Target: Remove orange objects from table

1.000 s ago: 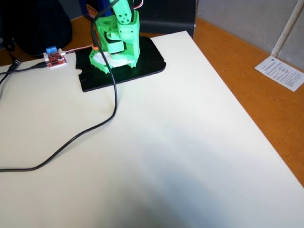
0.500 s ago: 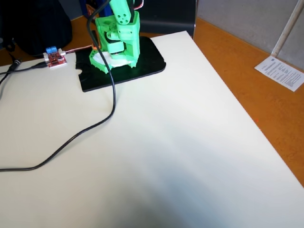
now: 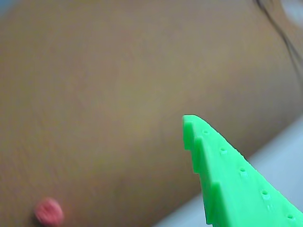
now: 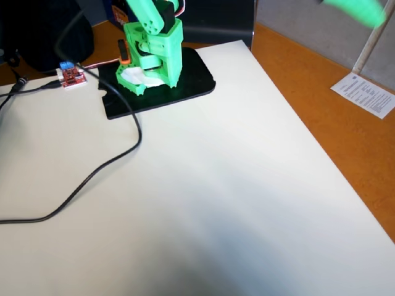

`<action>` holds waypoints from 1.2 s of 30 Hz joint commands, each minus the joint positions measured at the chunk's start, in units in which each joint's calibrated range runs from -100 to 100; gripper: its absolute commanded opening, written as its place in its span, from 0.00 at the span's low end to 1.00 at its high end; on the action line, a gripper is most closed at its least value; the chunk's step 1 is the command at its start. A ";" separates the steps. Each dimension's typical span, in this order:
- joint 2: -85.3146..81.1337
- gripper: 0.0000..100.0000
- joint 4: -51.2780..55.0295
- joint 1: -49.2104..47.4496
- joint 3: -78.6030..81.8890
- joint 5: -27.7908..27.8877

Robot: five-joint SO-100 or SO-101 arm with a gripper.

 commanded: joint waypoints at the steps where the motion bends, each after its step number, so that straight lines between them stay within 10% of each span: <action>1: -19.55 0.49 5.09 16.86 28.88 1.71; 11: -55.21 0.49 41.82 42.88 47.00 -0.59; 18: -61.34 0.49 41.49 46.06 53.00 -12.11; 36: -61.34 0.49 41.41 45.99 53.10 -11.82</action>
